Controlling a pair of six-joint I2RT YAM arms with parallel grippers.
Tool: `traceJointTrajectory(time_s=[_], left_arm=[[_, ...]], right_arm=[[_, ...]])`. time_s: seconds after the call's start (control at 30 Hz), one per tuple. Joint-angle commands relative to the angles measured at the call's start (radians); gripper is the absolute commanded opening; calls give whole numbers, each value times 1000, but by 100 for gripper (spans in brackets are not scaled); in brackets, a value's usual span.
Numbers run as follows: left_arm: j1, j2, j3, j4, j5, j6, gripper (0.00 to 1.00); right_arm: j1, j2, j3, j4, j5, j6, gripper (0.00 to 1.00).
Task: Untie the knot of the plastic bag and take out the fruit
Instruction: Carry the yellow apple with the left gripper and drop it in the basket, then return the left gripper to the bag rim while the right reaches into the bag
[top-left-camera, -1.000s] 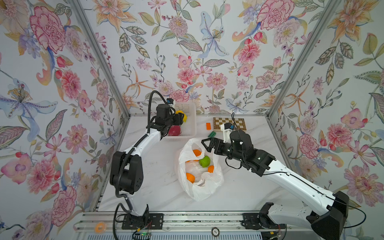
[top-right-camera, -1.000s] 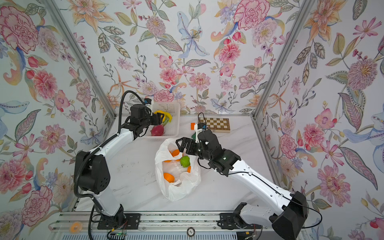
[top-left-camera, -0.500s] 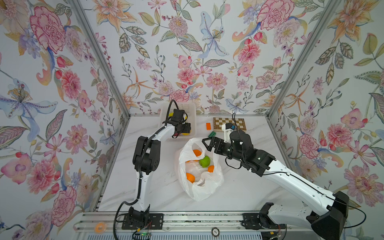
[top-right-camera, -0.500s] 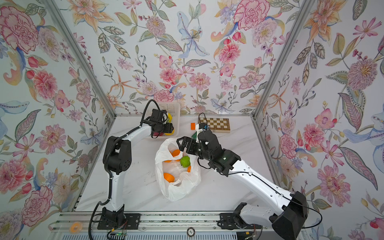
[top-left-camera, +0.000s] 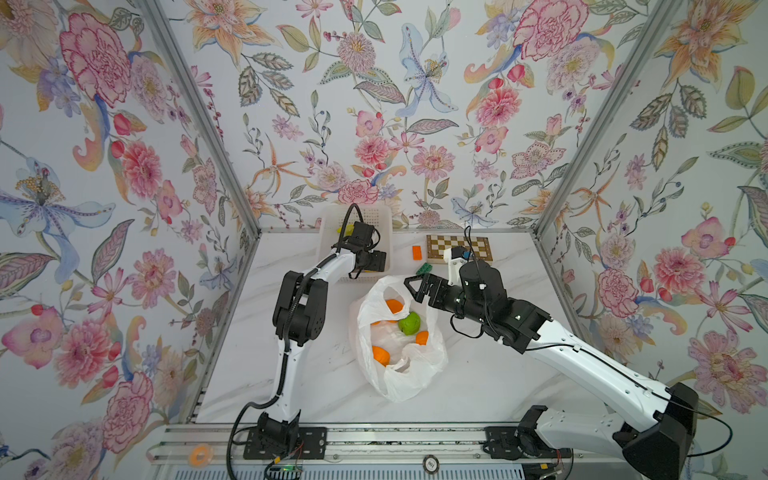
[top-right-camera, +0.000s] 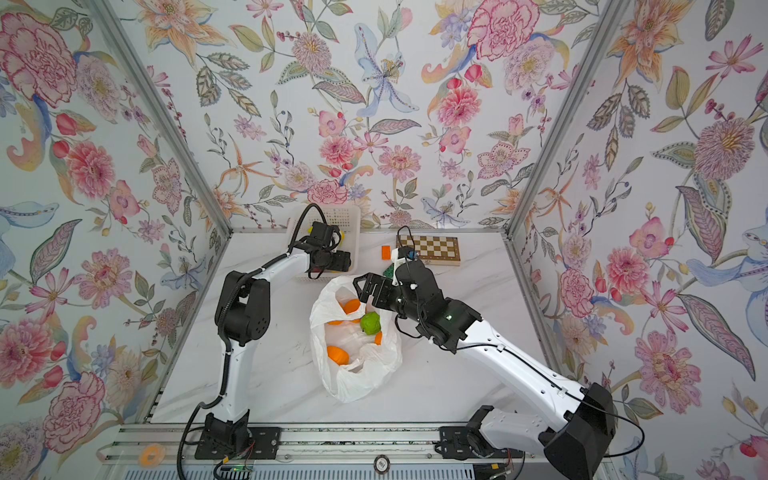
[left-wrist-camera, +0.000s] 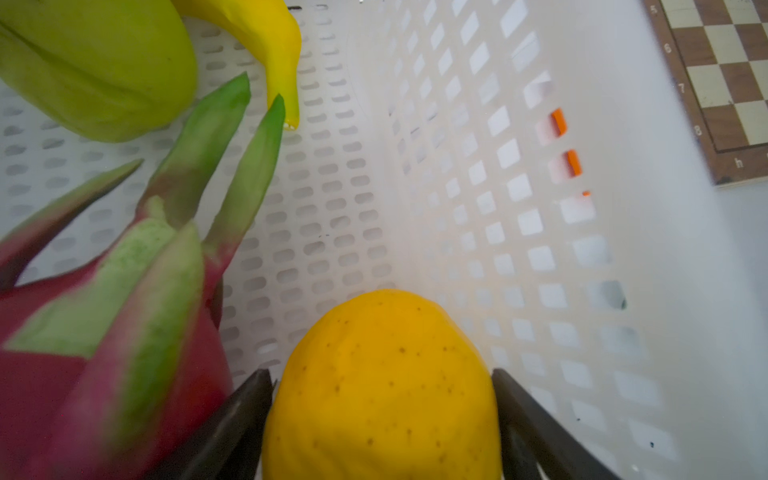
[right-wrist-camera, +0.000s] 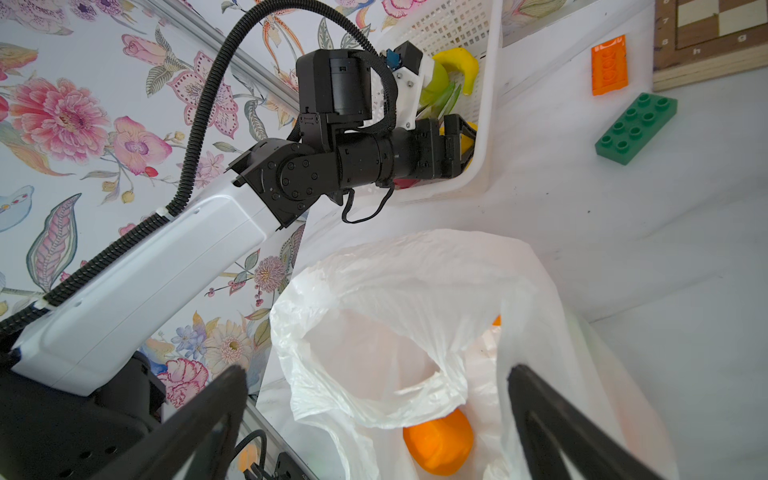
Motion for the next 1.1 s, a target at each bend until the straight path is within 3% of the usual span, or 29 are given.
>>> traceJointTrajectory(time_s=[0.0,0.37,0.73,0.93,1.07], left_arm=[[4,-98,-18,10,-26,25,89],[6,-378,-158,35,-47,18,87],[4,-882,-538,162,31,-116,80],[-39,-1100,-694,83,-26,-127,78],[-122,-1208,-775,5,-101,-137,77]], right_arm=[[4,-23,9,-26,9,-8,99],[15,-52,1,-18,6,-18,99],[137,-20,-1,-25,0,-155,83],[193,-4,-64,12,8,-184,68],[215,21,-93,24,16,-184,62]])
